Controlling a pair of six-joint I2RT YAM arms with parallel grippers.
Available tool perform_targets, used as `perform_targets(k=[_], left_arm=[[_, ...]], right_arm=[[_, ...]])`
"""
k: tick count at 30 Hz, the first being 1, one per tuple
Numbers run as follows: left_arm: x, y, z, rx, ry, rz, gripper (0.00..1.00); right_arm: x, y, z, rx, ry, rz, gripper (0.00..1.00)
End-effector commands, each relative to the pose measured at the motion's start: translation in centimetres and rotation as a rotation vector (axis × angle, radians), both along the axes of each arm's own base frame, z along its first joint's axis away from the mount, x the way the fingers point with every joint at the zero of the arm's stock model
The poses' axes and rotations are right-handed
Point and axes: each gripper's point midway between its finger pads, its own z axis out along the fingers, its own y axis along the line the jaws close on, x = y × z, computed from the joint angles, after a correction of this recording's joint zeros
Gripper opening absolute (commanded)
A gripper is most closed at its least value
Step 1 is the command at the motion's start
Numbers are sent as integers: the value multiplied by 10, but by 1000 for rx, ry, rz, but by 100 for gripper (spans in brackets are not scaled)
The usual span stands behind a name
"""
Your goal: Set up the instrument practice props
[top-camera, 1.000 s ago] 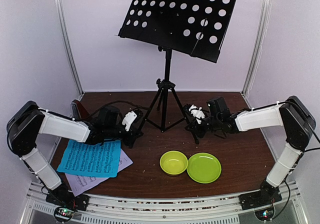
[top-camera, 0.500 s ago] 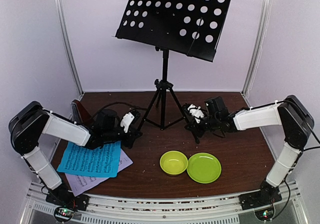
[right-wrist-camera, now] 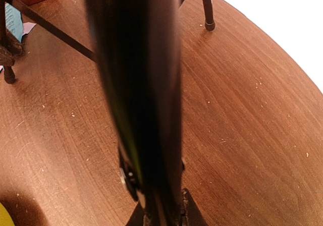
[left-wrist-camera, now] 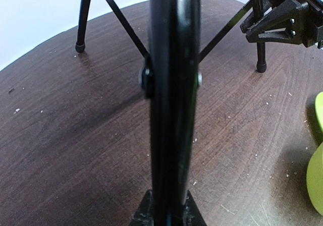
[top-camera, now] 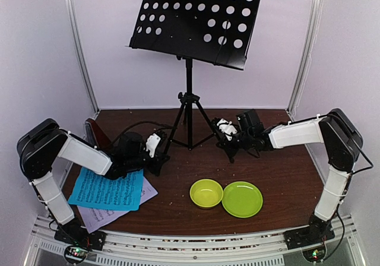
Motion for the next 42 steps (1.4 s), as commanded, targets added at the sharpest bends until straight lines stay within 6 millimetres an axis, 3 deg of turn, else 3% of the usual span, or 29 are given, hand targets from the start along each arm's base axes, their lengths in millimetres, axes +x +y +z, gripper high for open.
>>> perform_targets(k=[1,4,8,14,23,27,30,35,39,42], left_arm=[[-25,3,-36,16,153,17,0],[-28,-9,-32,-18,162,2,0],[-33,-28,-33,-6,166,-16,2],[-49,-43,-37,-8,186,-68,26],[-90,-90,-24,21,134,-334,48],[-108,-103,-17,11,117,-458,55],[-113,-100,-7,-11,77,-490,58],[-92,-66,19,-88,21,-468,59],[-51,-38,40,-41,-61,-371,58],[-21,-28,54,38,-160,-321,58]], right_arm=[[29,-38,4,45,25,-236,18],[26,-39,8,51,21,-234,26],[22,-43,18,61,12,-246,49],[14,-48,38,92,-9,-253,67],[9,-52,71,150,-55,-270,78],[7,-52,75,155,-59,-267,81],[6,-54,76,157,-60,-269,82],[1,-57,76,156,-62,-269,82],[0,-58,72,155,-54,-267,82],[0,-57,69,158,-48,-267,81]])
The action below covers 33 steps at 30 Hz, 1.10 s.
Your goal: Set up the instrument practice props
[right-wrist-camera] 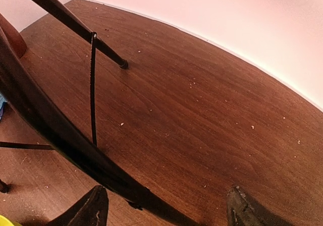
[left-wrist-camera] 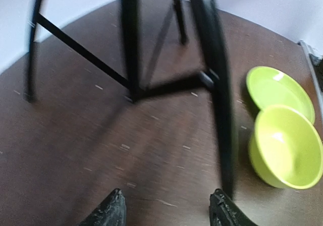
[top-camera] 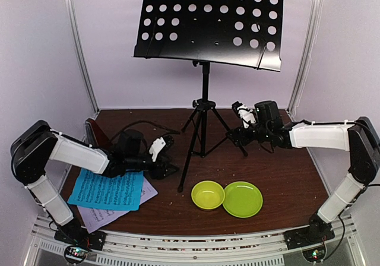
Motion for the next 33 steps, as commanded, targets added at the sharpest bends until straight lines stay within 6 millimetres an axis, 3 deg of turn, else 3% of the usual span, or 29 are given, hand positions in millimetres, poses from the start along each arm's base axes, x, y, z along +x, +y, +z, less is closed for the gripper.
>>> perform_targets(k=[1,5,11,18,25,33], left_arm=[[42,6,40,41,-215,27,58],[76,10,53,102,-358,17,57],[112,-3,74,136,-617,-54,57],[154,-21,79,153,-757,-95,57],[171,-41,86,73,-814,-122,56],[188,-55,109,-36,-816,-75,53]], right_arm=[[0,-5,3,18,-7,-20,81],[2,-6,-3,15,0,-27,79],[7,-5,-13,18,20,-13,75],[8,-5,-9,54,27,-9,72],[9,-4,-11,56,31,-8,67],[12,-4,-12,55,27,-8,63]])
